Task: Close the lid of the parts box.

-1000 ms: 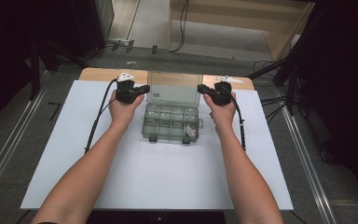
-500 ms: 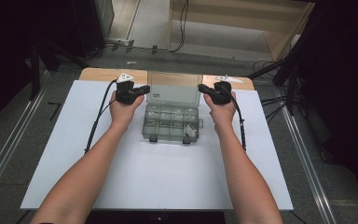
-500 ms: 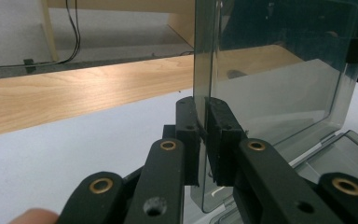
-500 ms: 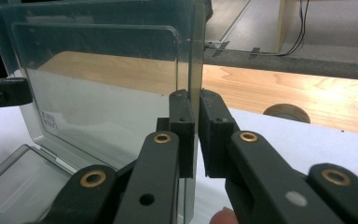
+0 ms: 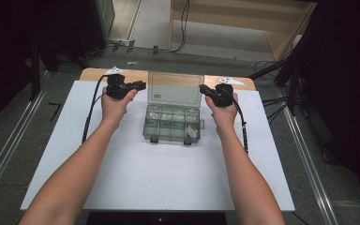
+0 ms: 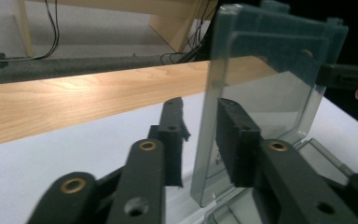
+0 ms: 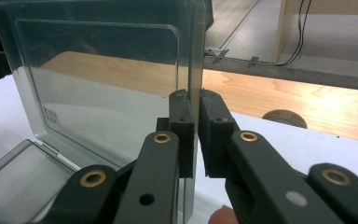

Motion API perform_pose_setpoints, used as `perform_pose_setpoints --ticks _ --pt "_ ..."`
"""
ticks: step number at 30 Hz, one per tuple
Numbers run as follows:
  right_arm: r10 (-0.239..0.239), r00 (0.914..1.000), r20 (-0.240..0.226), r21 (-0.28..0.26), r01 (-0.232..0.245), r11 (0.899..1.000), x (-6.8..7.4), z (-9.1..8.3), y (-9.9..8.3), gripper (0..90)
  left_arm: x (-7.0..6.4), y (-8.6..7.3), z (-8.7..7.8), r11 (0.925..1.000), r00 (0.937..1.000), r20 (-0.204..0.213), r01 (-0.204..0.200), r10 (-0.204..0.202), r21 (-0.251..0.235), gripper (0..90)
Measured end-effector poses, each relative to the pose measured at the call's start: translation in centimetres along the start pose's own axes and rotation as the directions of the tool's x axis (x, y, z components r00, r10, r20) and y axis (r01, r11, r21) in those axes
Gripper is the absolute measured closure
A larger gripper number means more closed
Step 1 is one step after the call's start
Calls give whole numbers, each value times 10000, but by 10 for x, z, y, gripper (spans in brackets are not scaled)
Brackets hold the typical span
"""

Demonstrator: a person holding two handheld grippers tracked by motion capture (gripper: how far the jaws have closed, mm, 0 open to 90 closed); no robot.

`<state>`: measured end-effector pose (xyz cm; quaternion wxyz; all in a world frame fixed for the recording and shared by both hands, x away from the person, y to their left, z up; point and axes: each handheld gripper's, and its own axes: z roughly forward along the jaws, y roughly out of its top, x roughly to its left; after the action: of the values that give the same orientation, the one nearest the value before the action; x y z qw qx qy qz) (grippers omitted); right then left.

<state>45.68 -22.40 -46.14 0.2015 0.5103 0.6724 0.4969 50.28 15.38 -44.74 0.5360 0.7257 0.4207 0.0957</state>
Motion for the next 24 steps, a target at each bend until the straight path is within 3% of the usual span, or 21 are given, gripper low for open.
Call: perform_pose_setpoints --ticks 5,14,21,24 --pt "-184 9998 -71 -116 183 9998 0 -1 -1 826 5 2 11 9988 9994 13 341 -341 348 893" --pt "-753 9970 -189 -485 744 9961 3 -6 -5 824 6 11 30 9962 9982 -59 606 -604 633 896" --pt "-823 9965 -135 -565 815 9951 3 -7 -8 820 2 13 32 9974 9963 579 607 -628 381 896" --pt "-525 9983 -268 -533 511 9973 2 -8 -8 814 3 13 30 9973 9950 749 639 -664 353 897"
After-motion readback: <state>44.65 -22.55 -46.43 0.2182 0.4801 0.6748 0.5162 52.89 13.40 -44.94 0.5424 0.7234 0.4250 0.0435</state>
